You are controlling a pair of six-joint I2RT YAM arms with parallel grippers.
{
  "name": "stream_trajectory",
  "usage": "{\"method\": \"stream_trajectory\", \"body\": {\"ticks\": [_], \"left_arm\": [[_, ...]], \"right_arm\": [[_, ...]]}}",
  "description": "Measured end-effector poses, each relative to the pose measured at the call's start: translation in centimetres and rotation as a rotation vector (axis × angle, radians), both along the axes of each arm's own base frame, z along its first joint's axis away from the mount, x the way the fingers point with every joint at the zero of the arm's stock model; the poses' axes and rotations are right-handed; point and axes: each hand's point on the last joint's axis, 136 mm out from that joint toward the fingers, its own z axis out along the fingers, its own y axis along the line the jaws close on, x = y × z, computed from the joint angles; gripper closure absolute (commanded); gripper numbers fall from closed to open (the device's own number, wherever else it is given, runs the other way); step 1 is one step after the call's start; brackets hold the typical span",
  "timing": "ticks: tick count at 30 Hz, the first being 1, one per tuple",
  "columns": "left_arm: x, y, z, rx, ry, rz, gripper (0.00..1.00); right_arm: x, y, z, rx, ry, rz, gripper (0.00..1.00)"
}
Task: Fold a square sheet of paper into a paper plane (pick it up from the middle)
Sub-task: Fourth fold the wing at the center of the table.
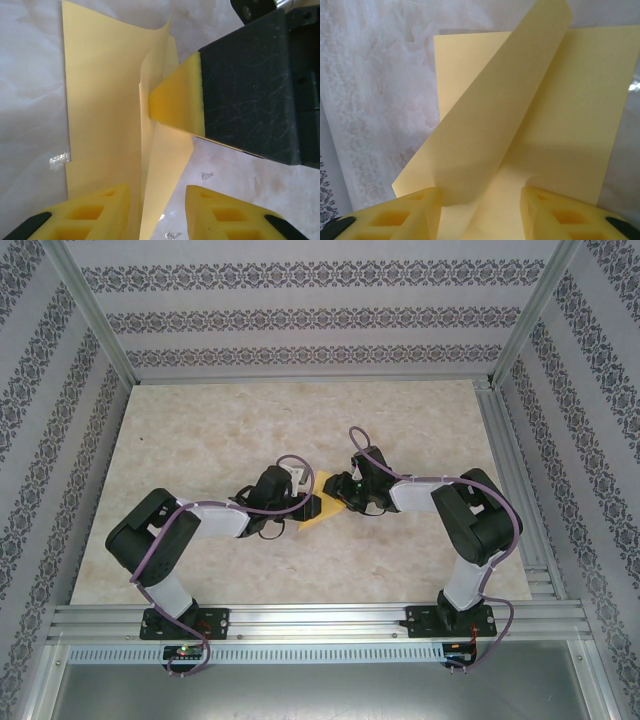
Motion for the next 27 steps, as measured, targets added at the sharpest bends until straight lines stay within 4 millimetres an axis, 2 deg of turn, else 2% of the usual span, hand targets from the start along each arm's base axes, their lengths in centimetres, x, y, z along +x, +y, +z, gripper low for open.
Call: {"method": "stream_trajectory", "body": {"ticks": [10,19,27], "left_arm": [[-1.2,1.0,-2.0,0.077,0.056,-0.023,0.66],[-1.1,1.2,-2.2,0.105,0.059,-0.023,0.86],[-1.1,1.1,-2.3,0.094,0.067,-0.019,0.93]], "right_arm": [[0.1,0.1,0.1,-0.003,0.006,0.0,0.48],[0.2,0.1,0.2,-0.004,0.009,0.0,0.46],[0.0,-0.1,0.6,-0.018,-0.006,0.019,0.48]]}}
